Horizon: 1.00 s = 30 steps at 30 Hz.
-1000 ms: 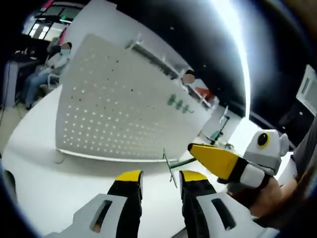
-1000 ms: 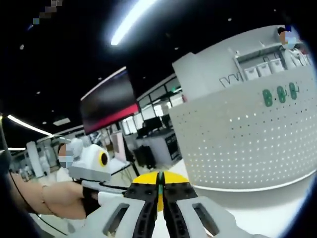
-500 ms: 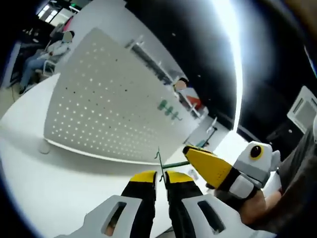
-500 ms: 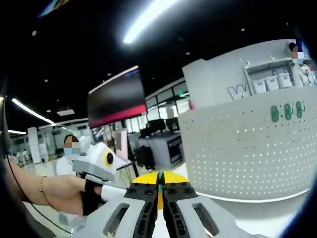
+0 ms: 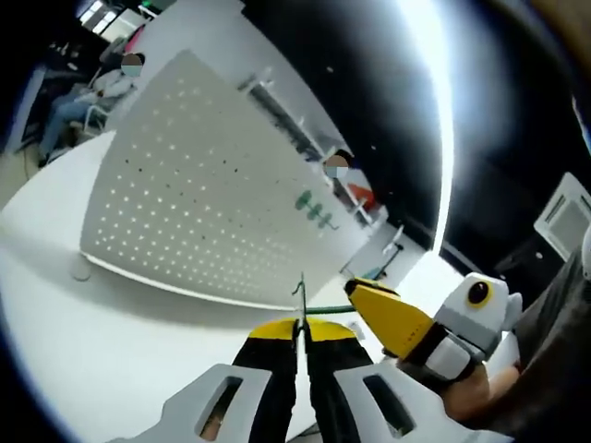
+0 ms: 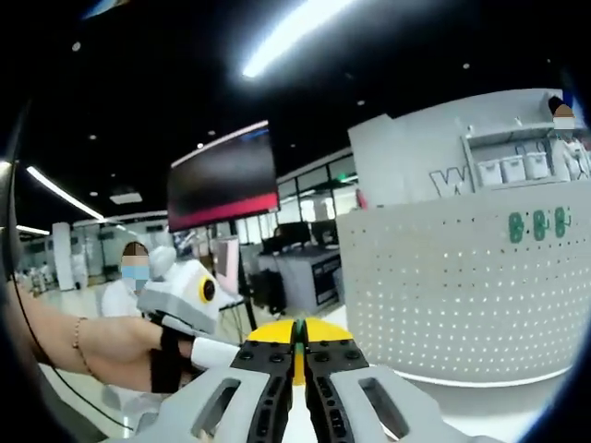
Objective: Insert the hook assembly into the mounting plate slot until the hook locks in place.
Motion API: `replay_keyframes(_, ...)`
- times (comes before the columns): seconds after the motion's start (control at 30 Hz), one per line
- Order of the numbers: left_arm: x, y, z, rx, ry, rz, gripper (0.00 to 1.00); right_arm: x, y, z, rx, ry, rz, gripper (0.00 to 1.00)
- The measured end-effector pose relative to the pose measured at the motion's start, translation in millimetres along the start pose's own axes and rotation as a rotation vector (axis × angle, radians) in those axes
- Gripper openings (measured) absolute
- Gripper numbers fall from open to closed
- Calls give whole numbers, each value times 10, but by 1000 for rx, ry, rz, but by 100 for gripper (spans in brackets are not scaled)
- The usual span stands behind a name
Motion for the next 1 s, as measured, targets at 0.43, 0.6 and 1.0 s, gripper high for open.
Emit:
replay_keyframes(0.43, -53, -102, -174, 275, -19, -163, 1, -51, 30, -65, 23, -21, -20, 2)
replay_keyframes(0.6, -66, -133, -204, 324, -28, -180, 1, -68, 12, -41, 44, -68, -64, 4)
replay_keyframes(1.0, -26, 24, -142, 531, -27, -189, 1, 0, 58, 16, 186, -87, -68, 9)
Point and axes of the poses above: the point that each gripper's makers call its tool centre point, and the gripper's own axes: x roughly forward along the fingers, y roughly to its right, z roughly out of its underside, the point moved 4 cm from there along -x, roughly backward along the fingers, and after that the axes turned 3 degrees about -z, right-handed, at the moved point
